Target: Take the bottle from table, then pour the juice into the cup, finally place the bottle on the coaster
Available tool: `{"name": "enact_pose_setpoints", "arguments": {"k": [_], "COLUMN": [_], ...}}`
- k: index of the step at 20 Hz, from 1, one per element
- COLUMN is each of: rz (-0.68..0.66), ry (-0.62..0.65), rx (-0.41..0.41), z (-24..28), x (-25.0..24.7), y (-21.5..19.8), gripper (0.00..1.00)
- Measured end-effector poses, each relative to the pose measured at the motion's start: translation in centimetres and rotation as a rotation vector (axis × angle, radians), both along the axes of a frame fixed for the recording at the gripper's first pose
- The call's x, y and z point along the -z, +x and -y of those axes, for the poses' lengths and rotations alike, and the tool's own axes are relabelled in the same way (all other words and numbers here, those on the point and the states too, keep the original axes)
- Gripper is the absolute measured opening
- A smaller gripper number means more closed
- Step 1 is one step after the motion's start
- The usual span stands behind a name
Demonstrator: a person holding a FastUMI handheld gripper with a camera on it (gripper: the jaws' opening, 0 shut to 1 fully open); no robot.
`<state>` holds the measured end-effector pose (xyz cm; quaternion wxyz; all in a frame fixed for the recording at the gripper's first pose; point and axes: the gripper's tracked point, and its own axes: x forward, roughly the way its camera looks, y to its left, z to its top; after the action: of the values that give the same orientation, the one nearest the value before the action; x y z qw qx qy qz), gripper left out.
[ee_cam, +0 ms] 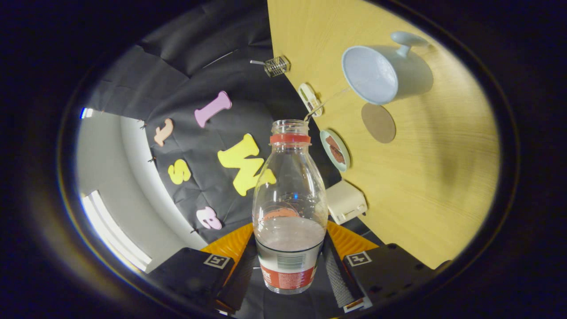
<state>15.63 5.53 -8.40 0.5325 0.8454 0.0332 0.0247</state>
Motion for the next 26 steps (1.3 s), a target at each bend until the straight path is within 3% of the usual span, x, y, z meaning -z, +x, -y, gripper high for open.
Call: {"name": "enact_pose_setpoints", "arguments": {"k": [19, 26], "rz": [0.003, -0.026], "ry": [0.062, 0.187], "rx": [-0.007, 0.020], "z": [0.1, 1.8], "x": [-4.4, -2.5], "y": [0.9, 1.2], "gripper": [0.80, 0.80]}}
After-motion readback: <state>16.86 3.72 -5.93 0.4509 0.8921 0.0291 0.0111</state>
